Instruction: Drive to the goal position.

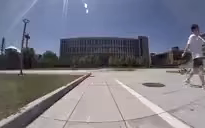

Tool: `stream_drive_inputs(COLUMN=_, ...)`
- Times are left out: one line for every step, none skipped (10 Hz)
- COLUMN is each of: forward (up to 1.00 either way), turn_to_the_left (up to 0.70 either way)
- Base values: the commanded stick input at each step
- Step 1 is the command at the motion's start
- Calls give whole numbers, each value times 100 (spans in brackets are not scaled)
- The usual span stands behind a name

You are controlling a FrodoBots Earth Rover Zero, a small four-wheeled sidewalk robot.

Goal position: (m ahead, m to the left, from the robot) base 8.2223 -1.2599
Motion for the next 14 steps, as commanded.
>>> stream_drive_inputs(forward=70, turn_to_the_left=0)
stream_drive_inputs(forward=70, turn_to_the_left=0)
stream_drive_inputs(forward=70, turn_to_the_left=0)
stream_drive_inputs(forward=70, turn_to_the_left=0)
stream_drive_inputs(forward=70, turn_to_the_left=0)
stream_drive_inputs(forward=70, turn_to_the_left=0)
stream_drive_inputs(forward=70, turn_to_the_left=0)
stream_drive_inputs(forward=70, turn_to_the_left=0)
stream_drive_inputs(forward=70, turn_to_the_left=0)
stream_drive_inputs(forward=70, turn_to_the_left=0)
stream_drive_inputs(forward=70, turn_to_the_left=0)
stream_drive_inputs(forward=70, turn_to_the_left=0)
stream_drive_inputs(forward=70, turn_to_the_left=0)
stream_drive_inputs(forward=70, turn_to_the_left=0)
